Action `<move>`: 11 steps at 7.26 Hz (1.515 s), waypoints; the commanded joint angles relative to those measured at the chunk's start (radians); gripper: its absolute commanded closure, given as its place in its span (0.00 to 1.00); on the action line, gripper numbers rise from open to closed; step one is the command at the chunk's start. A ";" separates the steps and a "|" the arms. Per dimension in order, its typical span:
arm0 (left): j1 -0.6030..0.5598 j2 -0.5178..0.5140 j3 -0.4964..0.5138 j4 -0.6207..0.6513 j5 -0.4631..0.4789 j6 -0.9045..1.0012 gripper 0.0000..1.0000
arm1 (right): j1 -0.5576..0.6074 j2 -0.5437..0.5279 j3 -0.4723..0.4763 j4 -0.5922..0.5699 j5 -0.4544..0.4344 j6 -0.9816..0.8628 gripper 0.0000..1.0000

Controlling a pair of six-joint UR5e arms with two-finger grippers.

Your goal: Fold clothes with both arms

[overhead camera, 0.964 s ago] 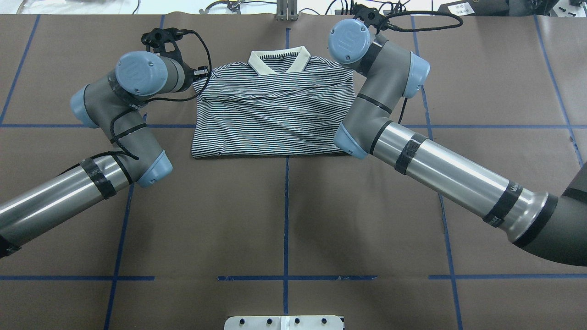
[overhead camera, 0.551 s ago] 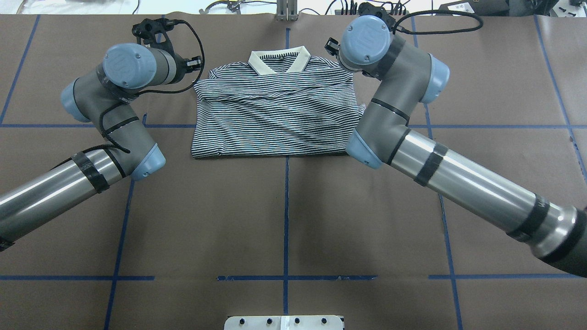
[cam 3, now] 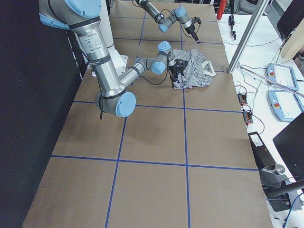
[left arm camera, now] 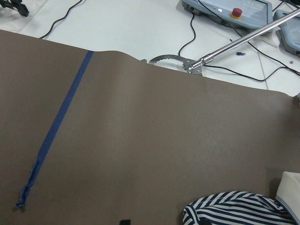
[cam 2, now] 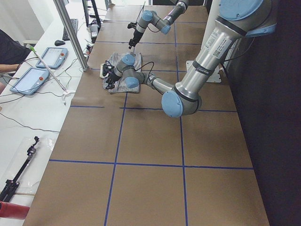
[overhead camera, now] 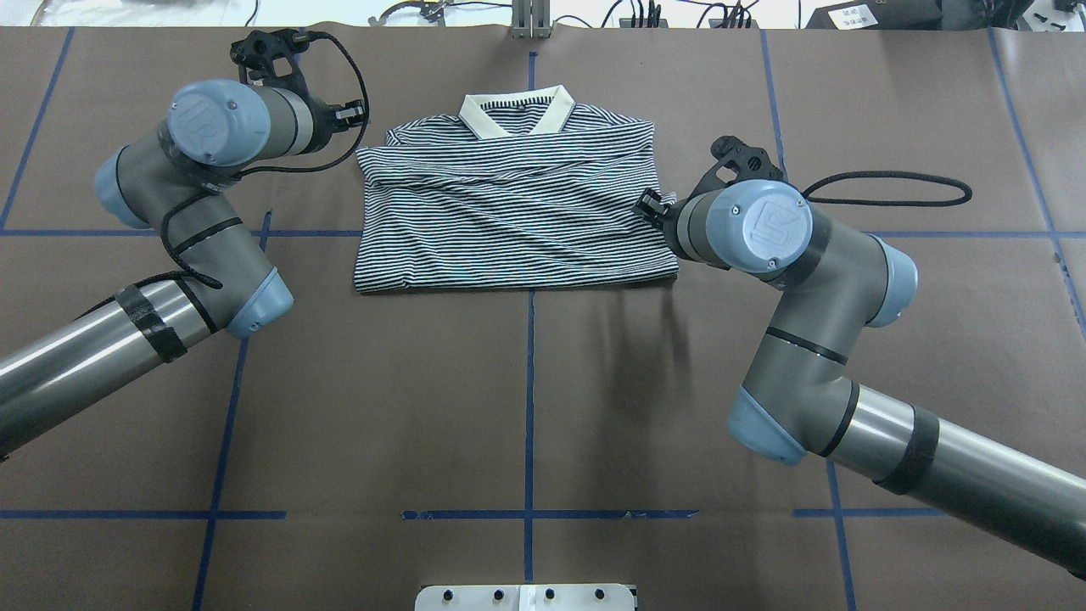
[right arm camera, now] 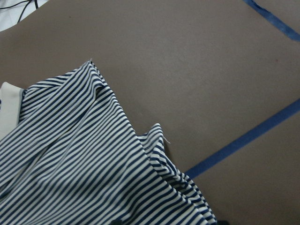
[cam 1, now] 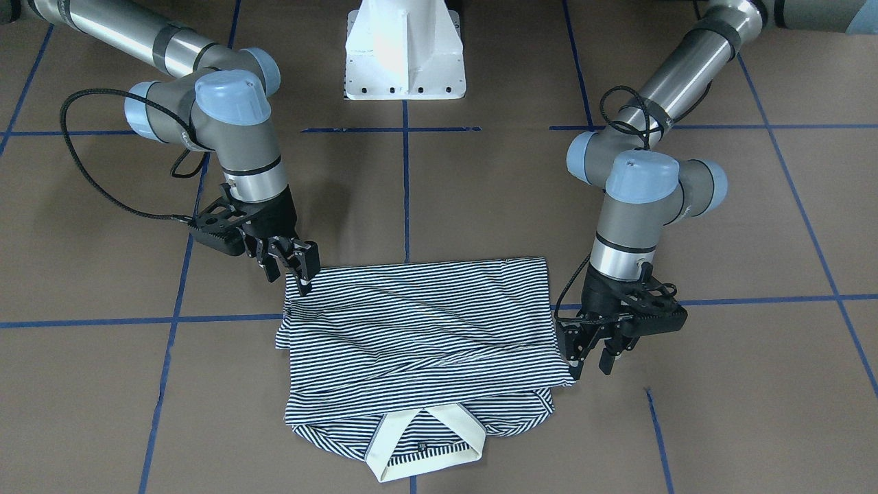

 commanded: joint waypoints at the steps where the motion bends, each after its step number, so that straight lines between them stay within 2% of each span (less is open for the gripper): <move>1: 0.001 0.007 -0.003 0.001 0.002 -0.001 0.42 | -0.035 -0.030 -0.001 -0.001 -0.028 0.026 0.27; 6: 0.001 0.007 -0.003 0.002 0.002 0.001 0.42 | -0.046 -0.035 -0.026 0.001 -0.029 0.028 0.38; 7: 0.000 0.007 -0.003 0.002 0.002 0.001 0.42 | -0.048 -0.032 -0.026 0.001 -0.029 0.028 0.48; 8: 0.000 0.007 -0.003 0.002 0.002 0.001 0.42 | -0.048 -0.032 -0.026 0.001 -0.029 0.028 0.88; 9: 0.001 0.015 -0.003 0.004 0.004 0.001 0.42 | -0.051 -0.032 -0.027 0.001 -0.029 0.026 1.00; 11: 0.001 0.024 -0.003 0.004 0.004 0.002 0.42 | -0.051 -0.029 -0.023 -0.005 -0.031 0.026 1.00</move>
